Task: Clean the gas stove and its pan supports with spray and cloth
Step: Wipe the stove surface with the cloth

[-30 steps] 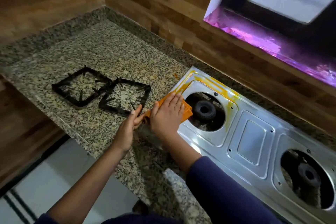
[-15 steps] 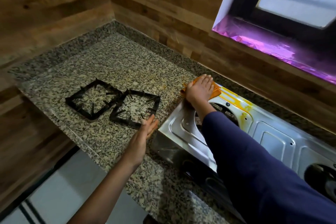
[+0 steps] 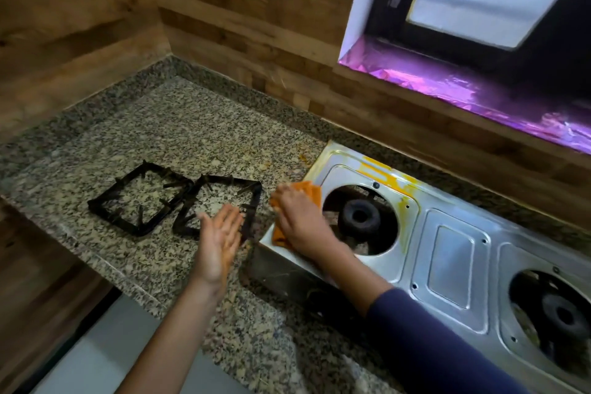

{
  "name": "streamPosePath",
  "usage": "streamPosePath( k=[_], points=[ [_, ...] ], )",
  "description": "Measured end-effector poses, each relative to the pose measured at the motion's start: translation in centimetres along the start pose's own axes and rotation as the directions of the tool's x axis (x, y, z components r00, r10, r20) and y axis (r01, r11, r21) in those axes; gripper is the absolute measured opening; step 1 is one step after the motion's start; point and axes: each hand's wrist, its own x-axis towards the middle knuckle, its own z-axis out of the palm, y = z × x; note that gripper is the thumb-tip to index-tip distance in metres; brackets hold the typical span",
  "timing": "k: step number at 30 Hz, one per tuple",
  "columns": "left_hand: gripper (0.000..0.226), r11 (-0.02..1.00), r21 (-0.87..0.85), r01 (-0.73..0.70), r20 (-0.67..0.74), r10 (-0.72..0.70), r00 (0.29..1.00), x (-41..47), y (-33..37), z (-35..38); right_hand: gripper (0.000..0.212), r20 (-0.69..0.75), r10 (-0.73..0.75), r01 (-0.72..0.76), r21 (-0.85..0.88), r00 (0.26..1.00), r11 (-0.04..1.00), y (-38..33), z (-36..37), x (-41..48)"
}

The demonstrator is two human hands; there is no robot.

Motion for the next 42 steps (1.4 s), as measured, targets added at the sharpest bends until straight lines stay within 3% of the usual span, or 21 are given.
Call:
streamPosePath(
  k=[3, 5, 10, 13, 15, 16, 18, 19, 20, 22, 23, 25, 26, 27, 29, 32, 34, 42],
  points=[
    [0.088, 0.999, 0.003, -0.05, -0.012, 0.05, 0.999, 2.0, 2.0, 0.0, 0.033, 0.061, -0.141, 0.137, 0.069, 0.988, 0.988, -1.7, 1.1, -2.4],
    [0.082, 0.996, -0.001, -0.086, 0.0, 0.086, 0.996, 3.0, 3.3, 0.6, 0.034, 0.11, -0.163, 0.146, 0.145, 0.981, 0.979, -2.3, 0.8, -4.0],
    [0.082, 0.992, 0.033, -0.125, 0.072, 0.122, 0.99, 3.8, 5.0, 3.3, 0.029, 0.167, -0.012, -0.049, 0.358, 0.986, 0.932, -2.3, -3.4, -9.2],
    [0.083, 0.994, 0.03, -0.106, 0.121, 0.101, 0.987, 3.4, 4.7, 4.6, 0.026, 0.169, 0.077, -0.155, 0.521, 0.983, 0.839, -1.4, -5.7, -11.7],
    [0.087, 0.996, 0.028, -0.081, 0.146, 0.076, 0.986, 3.1, 4.2, 5.2, 0.027, 0.218, 0.111, -0.23, 0.659, 0.97, 0.716, -1.5, -6.6, -12.6],
    [0.09, 0.997, 0.029, -0.07, 0.157, 0.065, 0.985, 3.0, 4.0, 5.4, 0.029, 0.241, 0.123, -0.265, 0.753, 0.963, 0.602, -1.7, -6.9, -12.6],
    [0.096, 0.998, 0.034, -0.056, 0.169, 0.05, 0.984, 2.9, 3.8, 5.5, 0.04, 0.267, 0.203, -0.316, 0.908, 0.942, 0.276, -2.1, -7.0, -12.3],
    [0.097, 0.998, 0.042, -0.055, 0.167, 0.047, 0.985, 2.9, 3.8, 5.5, 0.042, 0.262, 0.293, -0.323, 0.928, 0.92, 0.183, -1.9, -6.8, -12.0],
    [0.096, 0.997, 0.046, -0.057, 0.164, 0.048, 0.985, 2.9, 3.8, 5.4, 0.04, 0.244, 0.386, -0.332, 0.926, 0.89, 0.179, -1.6, -6.8, -11.6],
    [0.092, 0.997, 0.041, -0.063, 0.151, 0.056, 0.987, 3.0, 3.7, 5.1, 0.034, 0.154, 0.503, -0.38, 0.841, 0.85, 0.385, -0.9, -6.7, -10.8],
    [0.089, 0.997, 0.04, -0.067, 0.142, 0.06, 0.988, 2.9, 3.7, 4.9, 0.033, 0.077, 0.515, -0.399, 0.732, 0.854, 0.552, -0.4, -6.6, -10.6],
    [0.085, 0.997, 0.045, -0.068, 0.12, 0.062, 0.991, 2.9, 3.6, 4.5, 0.035, -0.105, 0.424, -0.377, 0.303, 0.9, 0.875, 0.6, -5.9, -10.3],
    [0.083, 0.997, 0.044, -0.067, 0.113, 0.062, 0.992, 2.9, 3.6, 4.3, 0.038, -0.167, 0.329, -0.316, 0.103, 0.929, 0.943, 1.0, -5.3, -10.3],
    [0.083, 0.997, 0.04, -0.067, 0.109, 0.062, 0.992, 2.8, 3.5, 4.0, 0.041, -0.175, 0.241, -0.246, -0.006, 0.955, 0.969, 1.3, -4.8, -10.3],
    [0.082, 0.998, 0.031, -0.058, 0.097, 0.055, 0.994, 2.6, 3.2, 3.2, 0.045, -0.115, 0.135, -0.142, -0.063, 0.984, 0.988, 1.3, -4.0, -10.3],
    [0.081, 0.999, 0.015, -0.043, 0.067, 0.041, 0.997, 2.4, 2.7, 1.9, 0.064, 0.034, 0.159, -0.154, -0.119, 0.987, 0.981, 0.9, -3.7, -10.2],
    [0.08, 0.999, 0.008, -0.038, 0.049, 0.038, 0.998, 2.3, 2.4, 1.2, 0.072, 0.061, 0.159, -0.144, -0.2, 0.985, 0.969, 0.2, -3.2, -9.9],
    [0.079, 0.997, 0.06, -0.055, 0.056, 0.052, 0.997, 2.7, 3.2, 1.4, 0.064, 0.053, 0.084, -0.063, -0.314, 0.995, 0.947, -6.3, 3.3, -1.4]
  ],
)
